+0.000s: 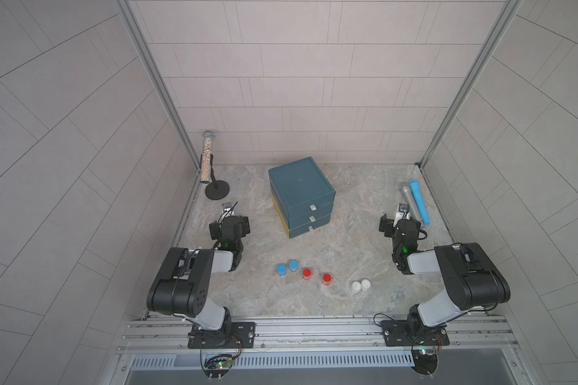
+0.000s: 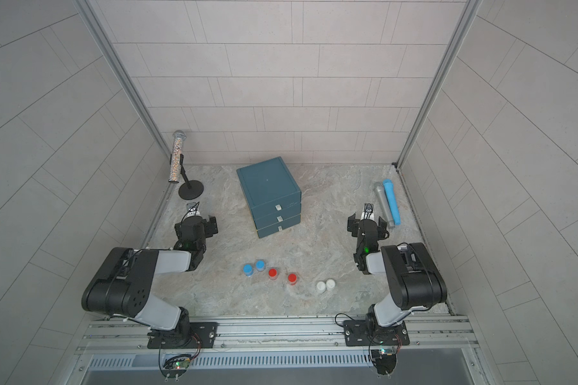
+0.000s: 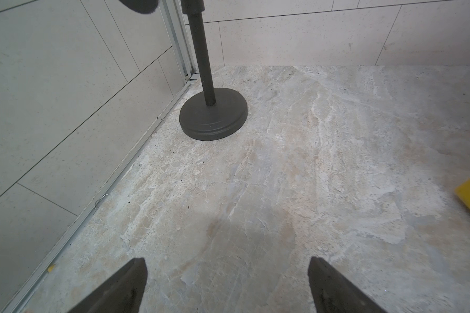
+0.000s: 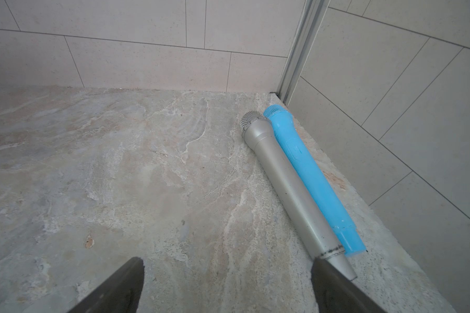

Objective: Put the paint cans in the drawer according to color
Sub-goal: Open the drawer in the storage box.

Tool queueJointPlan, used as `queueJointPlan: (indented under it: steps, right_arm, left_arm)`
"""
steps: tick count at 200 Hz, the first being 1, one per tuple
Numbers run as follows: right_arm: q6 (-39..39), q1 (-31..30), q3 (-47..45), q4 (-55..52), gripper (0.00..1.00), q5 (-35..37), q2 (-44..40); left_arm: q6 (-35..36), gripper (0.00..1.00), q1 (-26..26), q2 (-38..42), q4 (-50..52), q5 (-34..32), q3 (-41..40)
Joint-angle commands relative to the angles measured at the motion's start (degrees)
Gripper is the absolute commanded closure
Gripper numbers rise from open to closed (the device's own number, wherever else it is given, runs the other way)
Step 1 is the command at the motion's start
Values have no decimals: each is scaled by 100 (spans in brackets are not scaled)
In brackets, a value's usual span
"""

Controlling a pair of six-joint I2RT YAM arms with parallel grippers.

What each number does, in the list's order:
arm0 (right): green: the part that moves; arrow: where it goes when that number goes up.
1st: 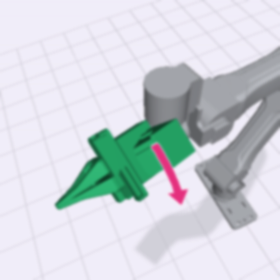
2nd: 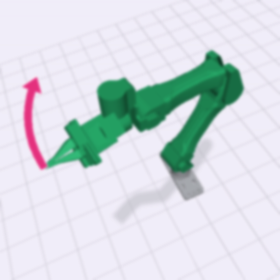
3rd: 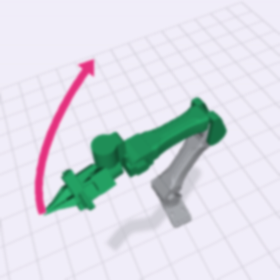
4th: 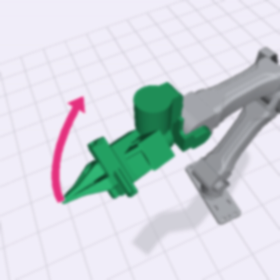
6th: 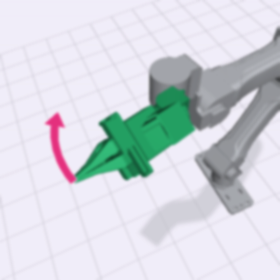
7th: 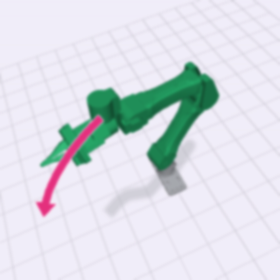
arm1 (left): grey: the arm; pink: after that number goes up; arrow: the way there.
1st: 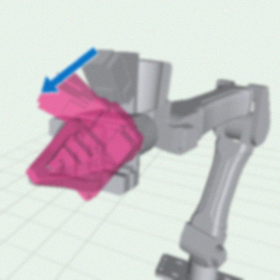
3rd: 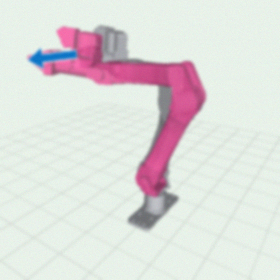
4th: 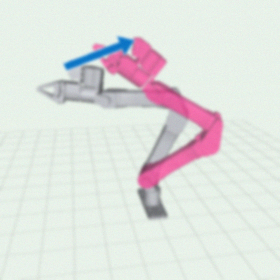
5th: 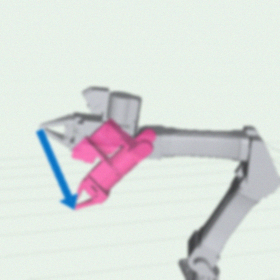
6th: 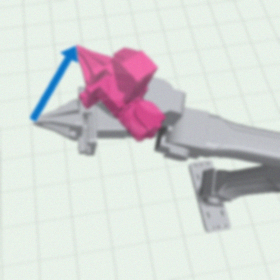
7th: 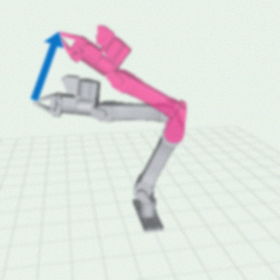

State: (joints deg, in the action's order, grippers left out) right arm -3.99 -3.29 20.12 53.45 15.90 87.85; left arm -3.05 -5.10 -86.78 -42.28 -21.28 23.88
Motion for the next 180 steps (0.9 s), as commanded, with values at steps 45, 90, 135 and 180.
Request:
queueJointPlan:
  steps: [45,90,135,180]
  right_arm:
    - [70,-601,867,-2463,0,929,-1619]
    - [-849,-697,1524,-4469,0,759,-2183]
    - [-1680,-838,1890,-5747,0,-286,-2818]
    - [-2031,-1348,2120,-6132,0,-859,-2801]
  left_arm:
    - [-1292,0,-73,1981,2749,-763,486]
    - [-2248,0,-101,2657,4210,-737,1141]
    - [-2980,5,-97,3012,5453,363,1750]
    - [-3265,0,-192,2852,6219,1779,2764]
